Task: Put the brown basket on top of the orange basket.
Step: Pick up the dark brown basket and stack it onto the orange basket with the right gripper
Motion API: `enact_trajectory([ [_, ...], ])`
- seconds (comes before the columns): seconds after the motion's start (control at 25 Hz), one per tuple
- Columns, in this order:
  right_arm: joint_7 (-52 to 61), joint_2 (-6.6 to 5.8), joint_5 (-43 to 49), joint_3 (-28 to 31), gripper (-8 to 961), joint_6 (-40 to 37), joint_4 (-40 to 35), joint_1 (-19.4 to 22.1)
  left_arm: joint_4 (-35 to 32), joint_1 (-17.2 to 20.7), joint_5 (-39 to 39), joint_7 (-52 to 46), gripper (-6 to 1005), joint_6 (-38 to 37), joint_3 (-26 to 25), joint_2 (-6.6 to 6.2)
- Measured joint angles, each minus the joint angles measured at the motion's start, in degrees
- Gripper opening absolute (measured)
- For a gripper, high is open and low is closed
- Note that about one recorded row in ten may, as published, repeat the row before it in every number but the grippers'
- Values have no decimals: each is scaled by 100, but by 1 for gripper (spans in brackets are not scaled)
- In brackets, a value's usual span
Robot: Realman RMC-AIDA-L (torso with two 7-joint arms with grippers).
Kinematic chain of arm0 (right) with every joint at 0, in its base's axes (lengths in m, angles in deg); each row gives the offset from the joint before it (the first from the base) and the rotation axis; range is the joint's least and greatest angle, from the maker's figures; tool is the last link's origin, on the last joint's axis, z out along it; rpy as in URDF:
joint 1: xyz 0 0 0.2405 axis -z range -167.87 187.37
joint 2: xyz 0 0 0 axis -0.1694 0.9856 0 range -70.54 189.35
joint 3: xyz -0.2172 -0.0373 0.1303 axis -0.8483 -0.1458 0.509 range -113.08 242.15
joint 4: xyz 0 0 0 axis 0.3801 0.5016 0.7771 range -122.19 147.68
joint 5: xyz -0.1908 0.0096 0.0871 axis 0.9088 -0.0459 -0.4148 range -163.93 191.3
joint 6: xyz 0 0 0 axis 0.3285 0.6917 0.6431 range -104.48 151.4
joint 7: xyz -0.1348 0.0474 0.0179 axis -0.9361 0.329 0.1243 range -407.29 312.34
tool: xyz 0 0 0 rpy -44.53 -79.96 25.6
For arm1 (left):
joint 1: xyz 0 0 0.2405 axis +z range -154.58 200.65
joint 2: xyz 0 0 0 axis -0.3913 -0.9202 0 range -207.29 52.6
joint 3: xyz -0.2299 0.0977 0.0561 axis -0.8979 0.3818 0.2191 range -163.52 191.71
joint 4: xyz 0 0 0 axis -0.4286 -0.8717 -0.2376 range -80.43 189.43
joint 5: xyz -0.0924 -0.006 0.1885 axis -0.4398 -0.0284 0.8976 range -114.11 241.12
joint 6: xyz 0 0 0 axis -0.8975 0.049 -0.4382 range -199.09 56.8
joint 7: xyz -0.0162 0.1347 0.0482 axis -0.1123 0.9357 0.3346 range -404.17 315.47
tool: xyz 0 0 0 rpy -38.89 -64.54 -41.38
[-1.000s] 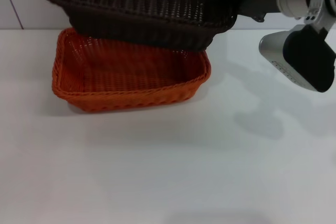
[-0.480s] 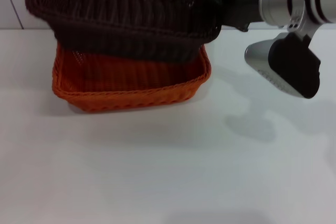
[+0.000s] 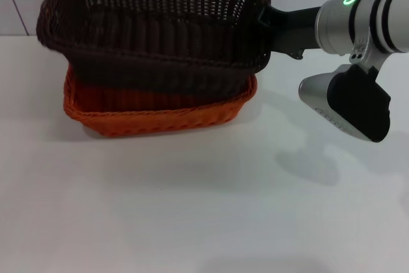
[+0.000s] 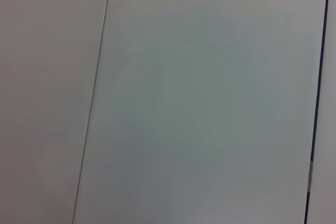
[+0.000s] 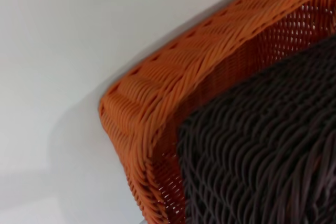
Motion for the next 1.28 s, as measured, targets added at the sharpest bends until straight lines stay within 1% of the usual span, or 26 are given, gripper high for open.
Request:
enact_trajectory([
  [0.16,-20,8,-17,-41,149,-95,-56,118,0,11,0,0,782,48,0,0],
  [0.32,-24,21,-36,-264,149,-546,-67,234,-14,-2,0,0,781,167,-1,-1],
  [0.52,-59,21,-31,-398,149,-816,15,259,-16,-21,0,0,781,183,-3,-1],
  [0.88,-172,14,54,-544,150,-1037,194,262,-16,-29,-7,0,781,202,-10,-1],
  [1.08,-154,14,63,-579,150,-1253,293,335,-5,4,-43,-1,781,177,-10,-4],
  [1.28,-158,18,-70,-741,246,-1640,384,446,-7,-16,-45,-4,782,192,-10,-10],
])
